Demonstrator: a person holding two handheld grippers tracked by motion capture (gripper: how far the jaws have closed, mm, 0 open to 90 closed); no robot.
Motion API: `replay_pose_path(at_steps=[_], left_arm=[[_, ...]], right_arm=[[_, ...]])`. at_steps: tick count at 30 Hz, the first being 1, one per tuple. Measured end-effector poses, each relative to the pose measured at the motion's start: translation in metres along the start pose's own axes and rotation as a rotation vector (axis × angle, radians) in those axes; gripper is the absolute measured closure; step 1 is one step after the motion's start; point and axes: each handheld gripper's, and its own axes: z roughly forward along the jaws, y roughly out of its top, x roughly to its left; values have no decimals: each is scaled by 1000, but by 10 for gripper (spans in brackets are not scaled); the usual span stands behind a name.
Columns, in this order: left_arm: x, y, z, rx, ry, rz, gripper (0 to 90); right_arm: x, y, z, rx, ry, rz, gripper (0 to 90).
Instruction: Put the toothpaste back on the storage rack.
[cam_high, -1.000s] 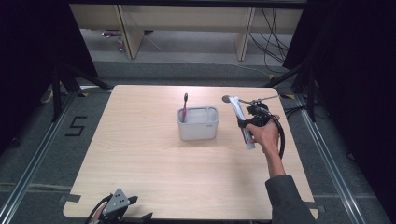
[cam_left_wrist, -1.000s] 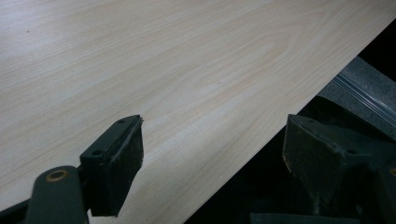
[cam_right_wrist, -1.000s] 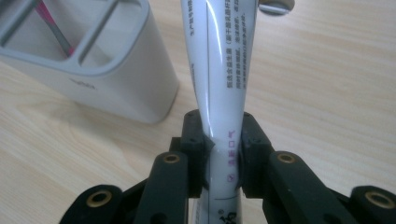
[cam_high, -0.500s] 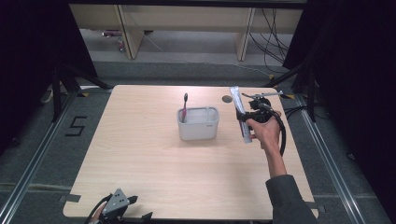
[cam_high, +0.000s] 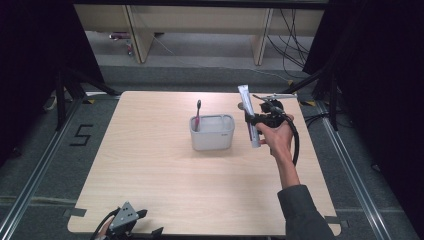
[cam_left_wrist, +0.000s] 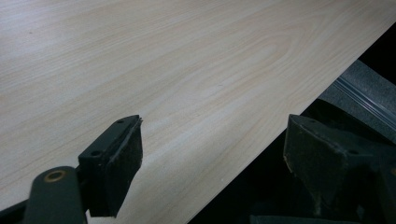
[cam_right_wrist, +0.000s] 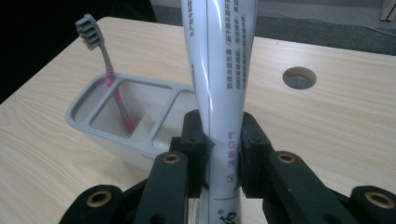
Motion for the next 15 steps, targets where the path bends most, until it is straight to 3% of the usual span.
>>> replay_pose_path(at_steps=[10,15], left_arm=[[0,0,0,-2,-2,5,189],[0,0,0,-4,-5,5,188]], right_arm=[[13,6,12,-42,33,-22,758],[23,10,17,-53,42,-7,758]])
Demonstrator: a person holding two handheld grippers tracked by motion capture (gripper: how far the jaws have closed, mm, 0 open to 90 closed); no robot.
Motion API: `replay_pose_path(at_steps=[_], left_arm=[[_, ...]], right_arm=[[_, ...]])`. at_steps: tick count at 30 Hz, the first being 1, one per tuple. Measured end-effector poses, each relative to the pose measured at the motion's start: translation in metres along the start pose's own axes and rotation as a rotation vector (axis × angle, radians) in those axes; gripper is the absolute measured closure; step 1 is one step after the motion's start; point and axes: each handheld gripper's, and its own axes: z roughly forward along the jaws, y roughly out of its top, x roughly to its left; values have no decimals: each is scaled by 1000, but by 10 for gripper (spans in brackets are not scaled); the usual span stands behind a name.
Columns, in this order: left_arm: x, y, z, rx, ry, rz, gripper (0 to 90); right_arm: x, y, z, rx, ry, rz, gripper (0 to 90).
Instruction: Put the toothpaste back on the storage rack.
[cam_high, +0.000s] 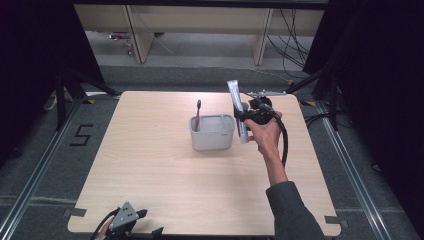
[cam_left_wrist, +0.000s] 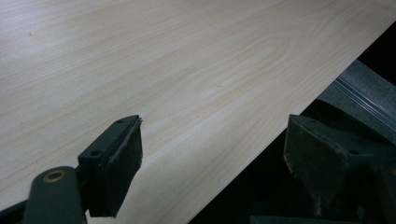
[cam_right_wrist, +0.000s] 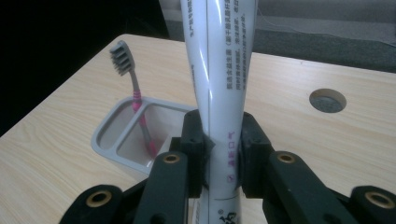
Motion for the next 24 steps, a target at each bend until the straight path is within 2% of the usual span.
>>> replay_pose_path(at_steps=[3,4,5,7,8,9,10,13,18,19,20,23,24], left_arm=[[0,0,0,-5,0,1,188],[0,0,0,-6,-2,1,188],[1,0,-1,13,-3,20,188],[1,0,-2,17,-2,25,189],[0,0,0,-5,-2,1,188],[0,0,0,-5,-2,1,188],[1,0,-1,12,-2,20,188],[1,0,-2,13,-3,19,188],[-1,0,-2,7,-2,9,188],[1,1,-3,22,7,27,188],[0,1,-2,5,-3,9,188],[0,1,-3,13,-5,17,188],[-1,1,-2,4,-6,7,188]], right_arm=[[3,1,2,-3,5,1,758],[3,3,2,-7,-4,-17,758],[6,3,3,-11,4,0,759],[9,5,6,-16,14,-19,758],[11,6,8,-19,13,-22,758],[13,6,8,-19,14,-4,759],[14,8,9,-27,18,-25,758],[18,9,12,-32,22,-4,758],[21,11,18,-36,22,0,758],[22,11,21,-38,18,7,758],[22,11,21,-38,18,7,758],[22,11,25,-45,28,-6,758],[24,12,27,-49,30,2,758]])
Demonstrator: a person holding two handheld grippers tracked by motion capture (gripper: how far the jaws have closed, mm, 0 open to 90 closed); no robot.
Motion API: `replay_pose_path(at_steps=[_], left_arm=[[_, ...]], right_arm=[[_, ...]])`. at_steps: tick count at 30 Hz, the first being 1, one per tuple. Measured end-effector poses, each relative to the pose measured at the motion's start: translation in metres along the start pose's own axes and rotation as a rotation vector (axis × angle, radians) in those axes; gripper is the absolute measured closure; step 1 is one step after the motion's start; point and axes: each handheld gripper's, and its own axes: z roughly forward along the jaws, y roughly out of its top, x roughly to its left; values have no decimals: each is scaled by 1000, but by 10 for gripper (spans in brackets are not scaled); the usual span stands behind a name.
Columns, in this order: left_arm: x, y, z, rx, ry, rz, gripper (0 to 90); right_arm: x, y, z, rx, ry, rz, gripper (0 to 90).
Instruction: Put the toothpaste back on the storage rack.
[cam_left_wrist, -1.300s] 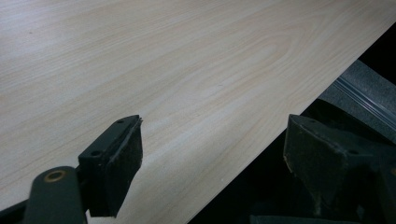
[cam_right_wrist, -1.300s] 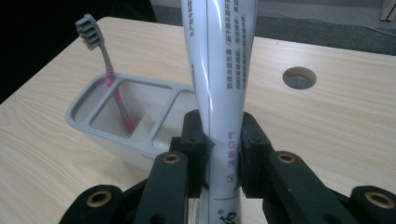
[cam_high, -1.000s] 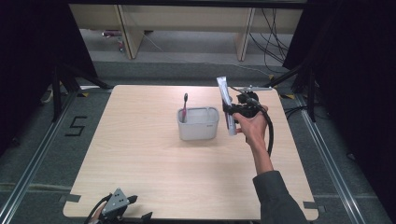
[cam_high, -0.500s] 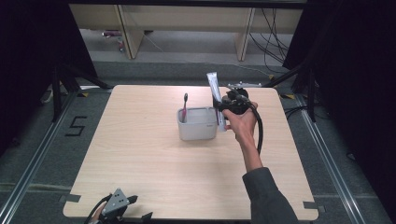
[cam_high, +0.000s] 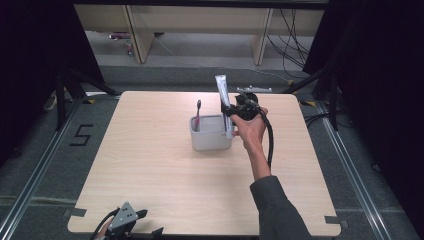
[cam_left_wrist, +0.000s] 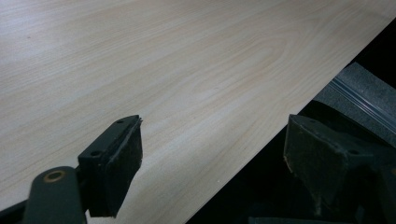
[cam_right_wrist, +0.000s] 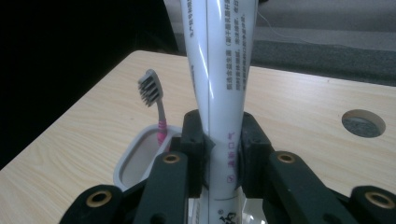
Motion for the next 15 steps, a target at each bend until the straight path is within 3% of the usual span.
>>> replay_pose_path(at_steps=[11,13,15], left_arm=[[-1,0,1,-11,-3,-4,188],[0,0,-1,7,5,15,188],[-1,0,0,-10,-2,-4,188]], right_arm=[[10,8,11,-24,18,8,758],[12,10,14,-37,16,-1,759],[15,12,19,-41,31,19,758]])
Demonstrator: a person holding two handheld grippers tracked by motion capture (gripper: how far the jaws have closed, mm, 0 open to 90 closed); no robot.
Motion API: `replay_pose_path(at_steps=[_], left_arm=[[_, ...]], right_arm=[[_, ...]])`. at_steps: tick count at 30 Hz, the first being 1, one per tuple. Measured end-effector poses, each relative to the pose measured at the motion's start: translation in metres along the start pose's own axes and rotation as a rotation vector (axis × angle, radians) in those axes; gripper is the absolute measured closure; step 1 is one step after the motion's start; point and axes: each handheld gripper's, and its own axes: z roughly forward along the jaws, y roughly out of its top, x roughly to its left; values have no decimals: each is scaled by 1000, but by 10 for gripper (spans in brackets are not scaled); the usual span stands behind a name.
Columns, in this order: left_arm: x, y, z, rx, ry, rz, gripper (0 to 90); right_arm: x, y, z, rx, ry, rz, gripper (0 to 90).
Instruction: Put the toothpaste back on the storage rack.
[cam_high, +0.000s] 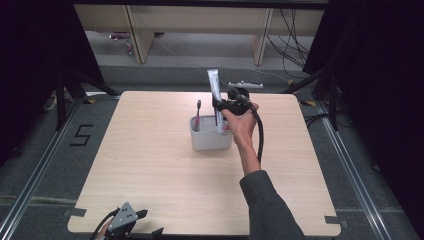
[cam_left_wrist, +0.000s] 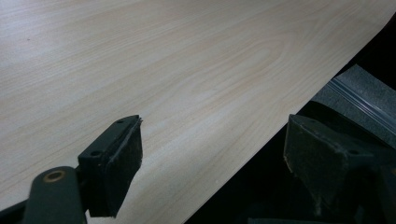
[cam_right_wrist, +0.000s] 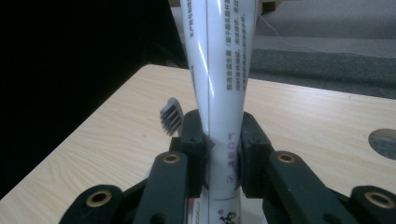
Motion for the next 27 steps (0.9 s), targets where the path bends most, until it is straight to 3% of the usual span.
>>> replay_pose_path(at_steps=[2,5,8,10,18,19,27], left_arm=[[1,0,-1,5,-1,13,188],[2,0,-2,9,-2,15,188],[0,0,-1,-2,-4,0,188],[0,0,0,-11,-8,-3,189],[0,0,-1,-6,-10,-2,188],[1,0,-1,2,-7,14,189],[0,0,-1,-2,-17,9,189]], right_arm=[[1,1,2,-10,-5,-16,758],[4,1,8,-18,5,3,758],[3,1,11,-24,2,-9,758],[3,0,13,-27,-1,18,758],[0,-1,20,-56,-17,25,758],[-1,-2,23,-60,-19,30,758],[-3,-4,29,-87,-33,15,758]])
